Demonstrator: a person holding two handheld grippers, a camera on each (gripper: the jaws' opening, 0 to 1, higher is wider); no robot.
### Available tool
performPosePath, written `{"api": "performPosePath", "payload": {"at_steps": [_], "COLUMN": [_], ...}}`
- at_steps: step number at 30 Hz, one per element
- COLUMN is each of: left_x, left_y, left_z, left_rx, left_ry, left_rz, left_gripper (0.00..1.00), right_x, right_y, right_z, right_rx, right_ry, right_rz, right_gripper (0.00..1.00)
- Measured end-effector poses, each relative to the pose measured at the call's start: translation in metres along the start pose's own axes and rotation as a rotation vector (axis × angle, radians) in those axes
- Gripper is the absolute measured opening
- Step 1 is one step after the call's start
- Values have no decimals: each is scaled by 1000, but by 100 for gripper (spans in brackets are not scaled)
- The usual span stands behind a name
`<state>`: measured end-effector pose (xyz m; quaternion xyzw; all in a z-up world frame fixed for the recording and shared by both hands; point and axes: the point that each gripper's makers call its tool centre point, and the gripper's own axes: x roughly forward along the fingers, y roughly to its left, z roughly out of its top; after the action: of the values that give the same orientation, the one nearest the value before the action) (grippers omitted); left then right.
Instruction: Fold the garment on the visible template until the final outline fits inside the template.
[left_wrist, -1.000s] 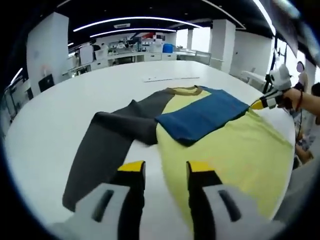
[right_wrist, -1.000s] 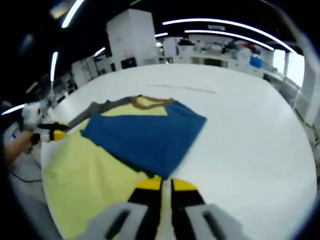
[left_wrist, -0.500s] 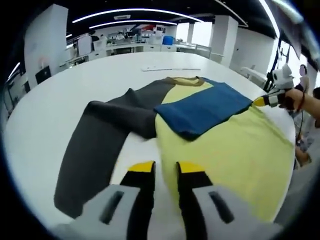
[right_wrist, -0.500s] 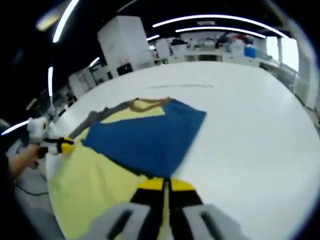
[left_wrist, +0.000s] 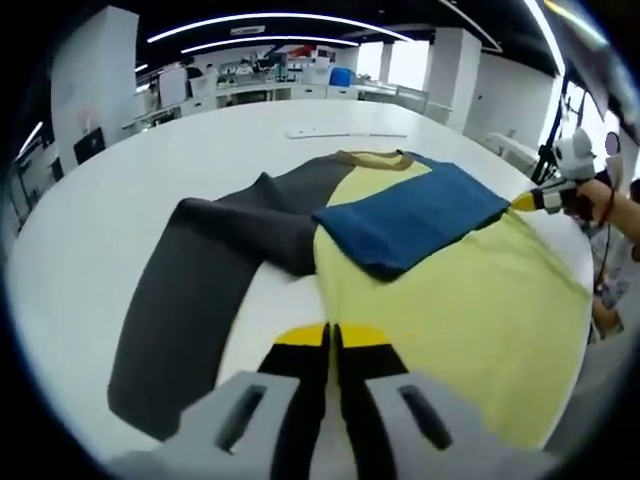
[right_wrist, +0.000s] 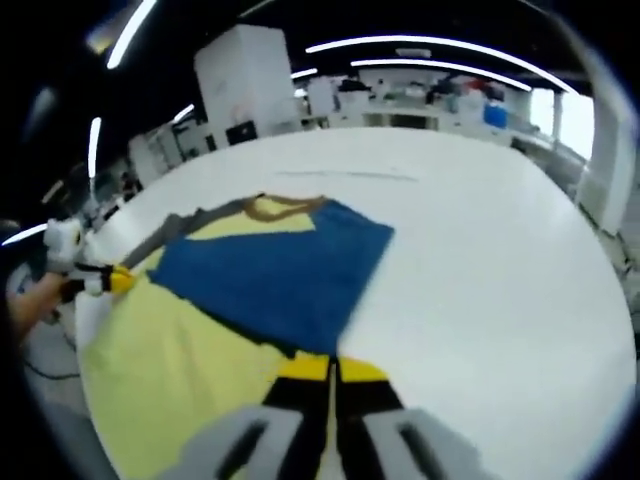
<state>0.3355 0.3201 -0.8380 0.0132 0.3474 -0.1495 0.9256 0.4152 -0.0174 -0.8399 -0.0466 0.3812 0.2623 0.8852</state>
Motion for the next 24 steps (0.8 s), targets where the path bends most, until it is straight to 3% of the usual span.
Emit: {"api": "performPosePath", "payload": {"at_steps": [7,15,17,20,24], "left_x": [1,2,2,2,3], "left_y": [4,6,6,5,5], "left_z": [-1,-2,-2,-2,-2], "left_rx": [-16,-18,-22,-44,-56], "left_ry": [9,15,17,10,10], "left_rz": [12,17,17,18,16], "left_gripper": [0,0,0,0,0], "right_x": [-1,-2,-1,-4,-8], "right_y": [-16,-15,-5,-2,-4], "right_z": [2,-2,-5,-4,-1], "right_rx": [-21,-37,19,159,191], "right_ry": [8,26,35,17,-1], "right_rz": [-65,-79,-28,-13,0], "right_gripper": [0,0,0,0,0]}}
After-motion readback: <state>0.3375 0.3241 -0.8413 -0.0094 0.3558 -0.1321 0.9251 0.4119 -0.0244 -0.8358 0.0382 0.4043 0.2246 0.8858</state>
